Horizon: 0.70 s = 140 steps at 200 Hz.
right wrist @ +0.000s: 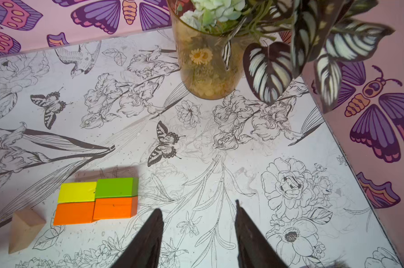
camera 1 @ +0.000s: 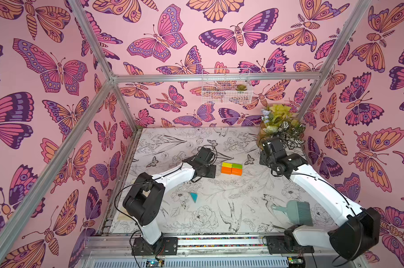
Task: Assemble a piece of candy with building blocks
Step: Assemble the building block at the center of the board.
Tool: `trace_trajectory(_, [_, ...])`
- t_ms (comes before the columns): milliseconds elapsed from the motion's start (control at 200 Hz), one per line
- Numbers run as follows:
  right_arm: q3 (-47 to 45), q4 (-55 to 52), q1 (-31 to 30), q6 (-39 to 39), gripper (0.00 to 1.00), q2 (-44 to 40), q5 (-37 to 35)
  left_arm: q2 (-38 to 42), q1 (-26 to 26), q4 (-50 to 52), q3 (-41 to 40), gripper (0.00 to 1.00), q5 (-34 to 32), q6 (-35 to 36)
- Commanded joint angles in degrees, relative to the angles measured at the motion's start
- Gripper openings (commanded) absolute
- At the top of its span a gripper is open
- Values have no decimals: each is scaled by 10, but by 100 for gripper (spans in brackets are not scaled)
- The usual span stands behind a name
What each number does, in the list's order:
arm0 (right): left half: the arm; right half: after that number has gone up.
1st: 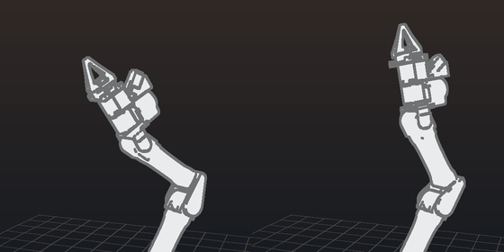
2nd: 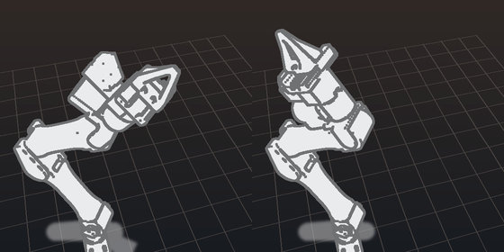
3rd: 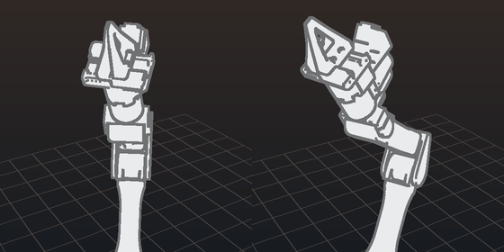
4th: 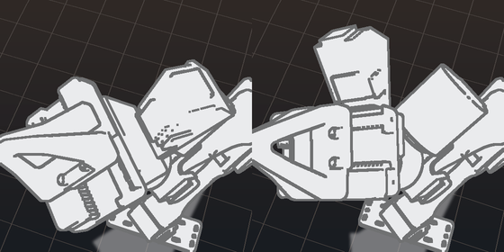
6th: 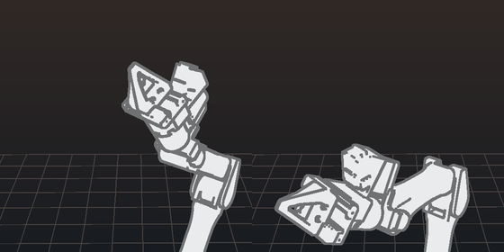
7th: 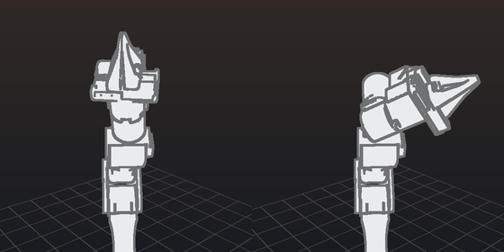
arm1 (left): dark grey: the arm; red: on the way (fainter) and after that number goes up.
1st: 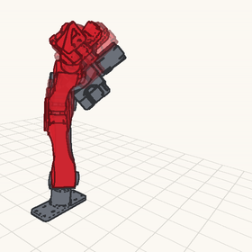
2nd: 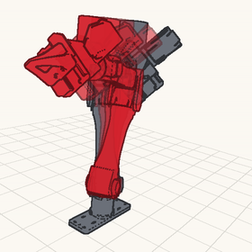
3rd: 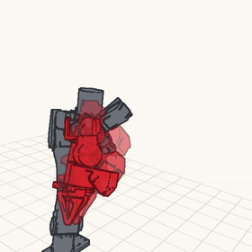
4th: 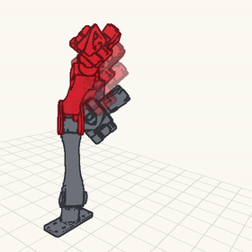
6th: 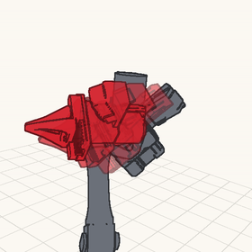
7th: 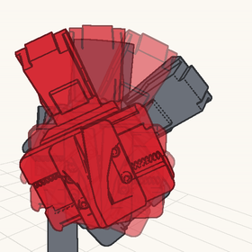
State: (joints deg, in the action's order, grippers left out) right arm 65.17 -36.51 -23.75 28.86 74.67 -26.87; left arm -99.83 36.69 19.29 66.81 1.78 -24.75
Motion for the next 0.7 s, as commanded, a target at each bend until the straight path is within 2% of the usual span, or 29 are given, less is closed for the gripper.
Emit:
trace_trajectory(0, [-4, 10, 3, -5, 52, 6, 14, -25, 2, 19, 24, 61, 21, -28])
trace_trajectory(205, [-7, 19, 6, -12, 52, 12, 16, -63, 2, 19, 47, 61, 30, -53])
trace_trajectory(696, [-13, 25, 15, -22, 52, 16, 26, -118, -3, 38, 99, 60, -3, -71])
